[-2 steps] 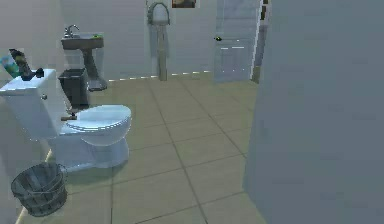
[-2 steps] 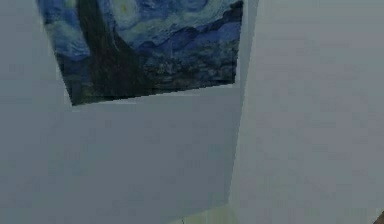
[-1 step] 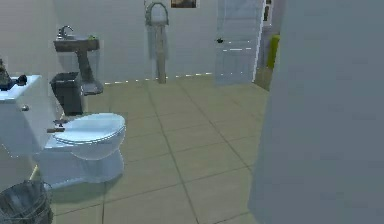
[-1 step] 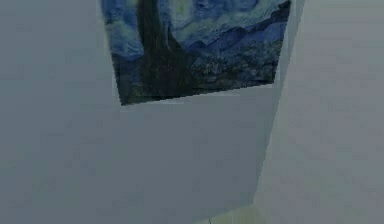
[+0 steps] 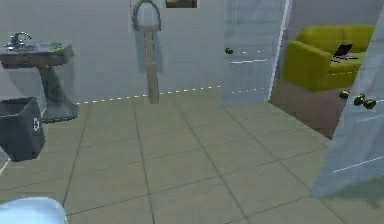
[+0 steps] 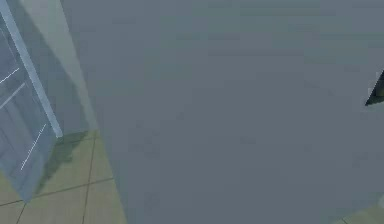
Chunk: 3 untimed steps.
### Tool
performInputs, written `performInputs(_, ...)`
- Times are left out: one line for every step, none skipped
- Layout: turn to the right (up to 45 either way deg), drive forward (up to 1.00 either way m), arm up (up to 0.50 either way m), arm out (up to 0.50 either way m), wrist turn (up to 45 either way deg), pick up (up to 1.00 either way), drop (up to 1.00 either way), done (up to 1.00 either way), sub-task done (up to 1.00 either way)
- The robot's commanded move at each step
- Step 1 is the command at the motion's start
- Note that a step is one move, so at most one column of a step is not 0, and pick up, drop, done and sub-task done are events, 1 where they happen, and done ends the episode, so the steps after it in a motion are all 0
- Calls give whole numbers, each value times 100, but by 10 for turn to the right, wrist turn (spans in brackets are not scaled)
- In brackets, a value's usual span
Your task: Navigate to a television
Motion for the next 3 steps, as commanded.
performInputs(90,0,0,0,0,0,0,0,0)
performInputs(0,25,0,0,0,0,0,0,0)
performInputs(450,0,0,0,0,0,0,0,0)
